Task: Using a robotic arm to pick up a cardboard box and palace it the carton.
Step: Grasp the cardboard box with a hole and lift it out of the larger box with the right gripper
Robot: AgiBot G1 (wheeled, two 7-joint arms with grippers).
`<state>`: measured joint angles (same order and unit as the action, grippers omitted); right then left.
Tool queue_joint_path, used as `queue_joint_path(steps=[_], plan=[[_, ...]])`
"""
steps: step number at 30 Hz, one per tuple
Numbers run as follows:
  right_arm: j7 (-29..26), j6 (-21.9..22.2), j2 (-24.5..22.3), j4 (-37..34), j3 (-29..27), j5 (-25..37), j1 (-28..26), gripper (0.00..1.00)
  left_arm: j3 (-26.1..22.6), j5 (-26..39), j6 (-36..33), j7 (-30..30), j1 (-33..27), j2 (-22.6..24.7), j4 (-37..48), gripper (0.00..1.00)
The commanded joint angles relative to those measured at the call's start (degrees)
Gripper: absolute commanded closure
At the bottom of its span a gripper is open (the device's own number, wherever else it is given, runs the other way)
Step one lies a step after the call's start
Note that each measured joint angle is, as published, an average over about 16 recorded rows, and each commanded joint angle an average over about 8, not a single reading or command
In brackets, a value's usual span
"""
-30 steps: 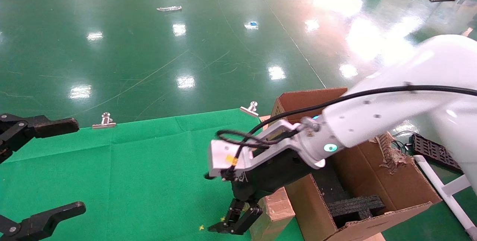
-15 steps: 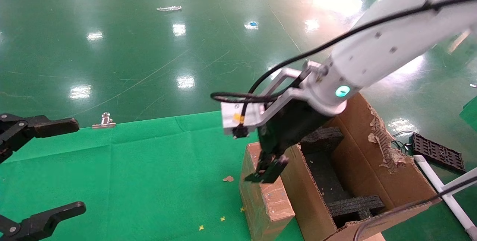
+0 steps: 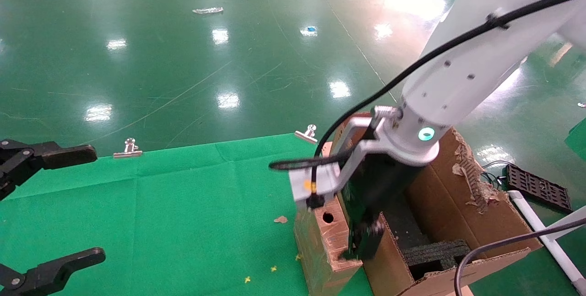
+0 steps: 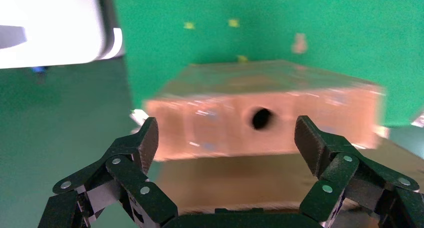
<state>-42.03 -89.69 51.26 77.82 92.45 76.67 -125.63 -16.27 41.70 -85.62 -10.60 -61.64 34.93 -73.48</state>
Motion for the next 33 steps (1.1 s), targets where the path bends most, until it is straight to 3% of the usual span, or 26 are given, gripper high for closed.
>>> queue_joint_path(steps=[1, 18, 21, 28, 33], plan=[[-0.22, 0.19, 0.47, -0.07, 2.11, -1.76, -0.09, 0.0, -0.01, -0.01, 0.0, 0.0, 0.0, 0.0, 0.0, 0.0], [-3.67, 2.46, 1.67, -0.23, 7.35, -4.35, -4.81, 0.0, -0.08, -0.05, 0.03, 0.04, -0.02, -0.03, 0.0, 0.0], [-8.89, 3.6, 1.13, -0.54, 7.85, -3.42, -6.03, 0.0, -0.09, -0.06, 0.04, 0.04, -0.02, -0.04, 0.0, 0.0], [-30.12, 6.74, -0.34, -2.04, 9.46, -3.89, -5.65, 0.0, -0.12, -0.08, 0.05, 0.06, -0.02, -0.05, 0.0, 0.0], [-38.98, 7.51, -1.05, -4.91, 10.24, -6.74, -3.49, 0.0, -0.14, -0.09, 0.06, 0.07, -0.03, -0.06, 0.0, 0.0]])
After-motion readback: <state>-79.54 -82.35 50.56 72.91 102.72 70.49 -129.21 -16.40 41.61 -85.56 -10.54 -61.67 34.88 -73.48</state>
